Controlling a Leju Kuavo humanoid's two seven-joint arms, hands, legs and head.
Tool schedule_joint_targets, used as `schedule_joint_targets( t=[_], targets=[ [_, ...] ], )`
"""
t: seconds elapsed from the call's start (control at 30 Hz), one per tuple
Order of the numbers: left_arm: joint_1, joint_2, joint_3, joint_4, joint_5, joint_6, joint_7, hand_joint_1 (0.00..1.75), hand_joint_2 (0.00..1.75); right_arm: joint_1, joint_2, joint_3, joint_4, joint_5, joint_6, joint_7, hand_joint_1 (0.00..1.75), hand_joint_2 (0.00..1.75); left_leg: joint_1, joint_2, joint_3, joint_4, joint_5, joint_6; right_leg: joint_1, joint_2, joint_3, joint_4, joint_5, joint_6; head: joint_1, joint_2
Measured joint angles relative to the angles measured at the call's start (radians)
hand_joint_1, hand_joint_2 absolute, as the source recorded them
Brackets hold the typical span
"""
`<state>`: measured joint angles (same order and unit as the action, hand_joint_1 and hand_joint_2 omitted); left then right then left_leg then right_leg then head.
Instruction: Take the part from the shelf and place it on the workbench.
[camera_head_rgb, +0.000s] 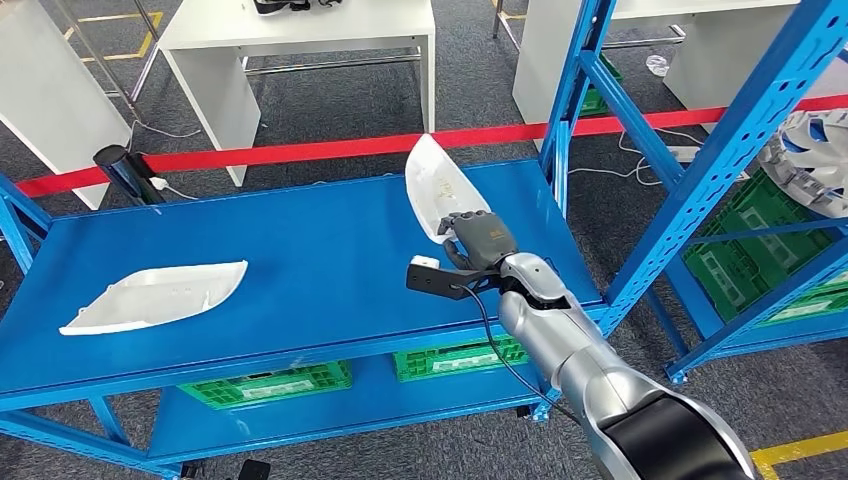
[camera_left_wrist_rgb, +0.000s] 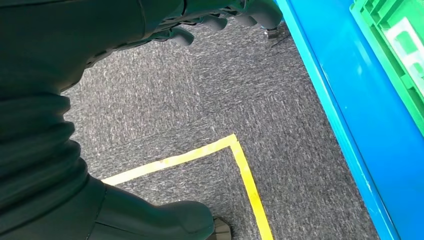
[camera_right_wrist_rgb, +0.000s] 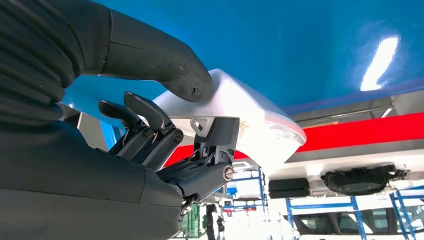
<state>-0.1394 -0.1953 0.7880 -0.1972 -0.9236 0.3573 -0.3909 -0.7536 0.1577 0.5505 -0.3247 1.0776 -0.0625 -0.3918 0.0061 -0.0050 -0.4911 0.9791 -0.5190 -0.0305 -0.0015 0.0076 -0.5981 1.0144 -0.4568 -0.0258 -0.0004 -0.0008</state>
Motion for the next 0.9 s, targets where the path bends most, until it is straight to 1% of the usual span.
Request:
schedule_joint_targets(
  t=[0.33, 0.53, 0.63, 0.77, 0.87, 0.9],
  targets=[
    [0.001, 0.0, 0.007, 0.0, -0.006, -0.017, -0.029, 0.0, 1.75, 0.006, 0.013, 0.0, 0.007, 0.009, 0.022, -0.009, 1.75, 1.75, 0.0, 0.0, 0.0, 0.0, 0.0, 0.0, 0.0, 0.0, 0.0, 0.0, 0.0, 0.0, 0.0, 0.0],
    [0.001, -0.001, 0.007, 0.0, -0.008, -0.023, -0.029, 0.0, 1.75, 0.013, 0.021, 0.0, 0.012, 0.015, 0.084, -0.012, 1.75, 1.75, 0.0, 0.0, 0.0, 0.0, 0.0, 0.0, 0.0, 0.0, 0.0, 0.0, 0.0, 0.0, 0.0, 0.0],
    [0.001, -0.001, 0.007, 0.0, -0.009, -0.024, -0.027, 0.0, 1.75, 0.021, 0.023, 0.0, 0.014, 0.017, 0.095, -0.011, 1.75, 1.75, 0.0, 0.0, 0.0, 0.0, 0.0, 0.0, 0.0, 0.0, 0.0, 0.0, 0.0, 0.0, 0.0, 0.0],
    [0.001, -0.002, 0.007, 0.0, -0.011, -0.032, -0.026, 0.0, 1.75, 0.023, 0.023, 0.0, 0.015, 0.019, 0.102, -0.009, 0.0, 0.0, 0.0, 0.0, 0.0, 0.0, 0.0, 0.0, 0.0, 0.0, 0.0, 0.0, 0.0, 0.0, 0.0, 0.0],
    [0.001, -0.002, 0.007, 0.0, -0.017, -0.035, -0.026, 0.0, 1.75, 0.026, 0.023, 0.0, 0.015, 0.018, 0.103, -0.005, 0.0, 0.0, 0.0, 0.0, 0.0, 0.0, 0.0, 0.0, 0.0, 0.0, 0.0, 0.0, 0.0, 0.0, 0.0, 0.0],
    [0.001, -0.002, 0.007, 0.0, -0.018, -0.033, -0.026, 0.0, 1.31, 0.027, 0.023, 0.0, 0.015, 0.018, 0.101, -0.004, 0.0, 0.0, 0.0, 0.0, 0.0, 0.0, 0.0, 0.0, 0.0, 0.0, 0.0, 0.0, 0.0, 0.0, 0.0, 0.0]
  ],
)
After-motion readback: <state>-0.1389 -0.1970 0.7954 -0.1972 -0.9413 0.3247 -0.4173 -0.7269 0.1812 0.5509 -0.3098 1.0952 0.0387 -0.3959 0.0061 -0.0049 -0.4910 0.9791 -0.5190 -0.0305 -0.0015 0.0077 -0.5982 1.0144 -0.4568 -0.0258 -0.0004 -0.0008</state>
